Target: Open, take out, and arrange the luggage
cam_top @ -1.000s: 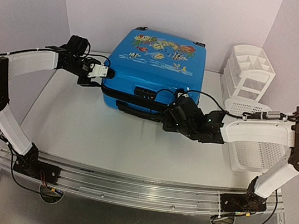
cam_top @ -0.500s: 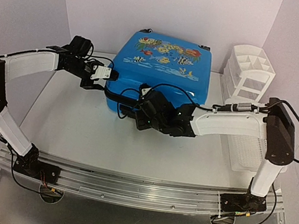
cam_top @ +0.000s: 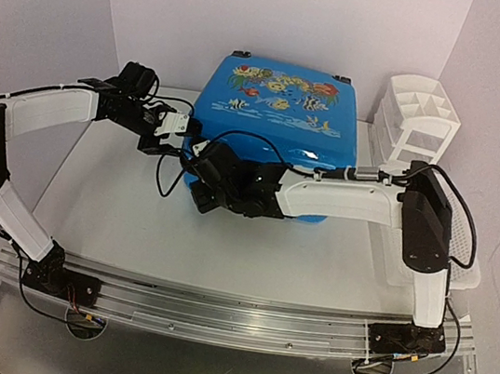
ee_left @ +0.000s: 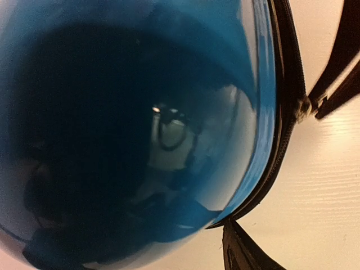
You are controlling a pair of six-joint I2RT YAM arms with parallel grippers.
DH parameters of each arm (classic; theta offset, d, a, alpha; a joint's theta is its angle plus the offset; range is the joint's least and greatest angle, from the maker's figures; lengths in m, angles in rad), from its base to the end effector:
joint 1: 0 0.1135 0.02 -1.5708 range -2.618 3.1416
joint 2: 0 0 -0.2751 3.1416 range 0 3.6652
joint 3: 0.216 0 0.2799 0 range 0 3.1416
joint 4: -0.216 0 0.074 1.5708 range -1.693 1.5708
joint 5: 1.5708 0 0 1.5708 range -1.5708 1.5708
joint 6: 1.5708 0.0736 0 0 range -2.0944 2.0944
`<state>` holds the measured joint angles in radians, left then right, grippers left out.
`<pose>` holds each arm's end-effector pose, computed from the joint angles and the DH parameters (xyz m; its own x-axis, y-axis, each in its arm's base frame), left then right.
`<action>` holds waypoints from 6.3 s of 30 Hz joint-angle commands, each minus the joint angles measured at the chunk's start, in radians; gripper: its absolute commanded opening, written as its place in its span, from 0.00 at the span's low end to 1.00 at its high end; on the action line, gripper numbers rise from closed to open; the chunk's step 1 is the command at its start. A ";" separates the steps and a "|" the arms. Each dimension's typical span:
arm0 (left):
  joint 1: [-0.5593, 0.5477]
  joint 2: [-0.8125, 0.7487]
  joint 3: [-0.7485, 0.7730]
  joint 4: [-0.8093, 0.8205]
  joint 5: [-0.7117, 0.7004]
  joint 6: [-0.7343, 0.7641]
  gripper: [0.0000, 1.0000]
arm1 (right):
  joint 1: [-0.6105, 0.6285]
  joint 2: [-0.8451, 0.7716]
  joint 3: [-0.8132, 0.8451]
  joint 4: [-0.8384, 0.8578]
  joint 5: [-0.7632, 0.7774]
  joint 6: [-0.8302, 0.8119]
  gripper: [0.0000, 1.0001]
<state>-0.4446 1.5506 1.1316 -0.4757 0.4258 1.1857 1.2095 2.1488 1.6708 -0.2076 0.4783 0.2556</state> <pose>0.3271 -0.1895 0.2221 0.3147 0.7850 -0.5337 0.8874 -0.0438 0.4589 0.2256 0.5011 0.1832 -0.3947 -0.4094 -0.8226 -0.6250 0.7758 -0.0863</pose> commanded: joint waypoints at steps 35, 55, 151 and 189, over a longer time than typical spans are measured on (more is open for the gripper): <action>0.210 -0.094 0.032 -0.003 0.253 -0.126 0.65 | 0.027 0.021 0.198 0.041 -0.205 -0.001 0.38; 0.181 -0.081 -0.028 0.124 0.248 -0.140 0.66 | -0.022 -0.110 0.408 -1.010 0.067 0.755 0.91; 0.027 0.220 0.193 0.016 0.321 0.164 0.61 | -0.758 0.309 0.776 -0.598 -0.697 0.186 0.55; 0.199 0.270 0.753 -0.694 0.310 0.341 0.82 | -0.562 -0.143 0.506 -0.474 -0.478 0.179 0.65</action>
<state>-0.2985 1.7024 1.7605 -0.9693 0.7628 1.3604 0.6456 2.1368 2.2124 -0.6604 -0.0485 0.4455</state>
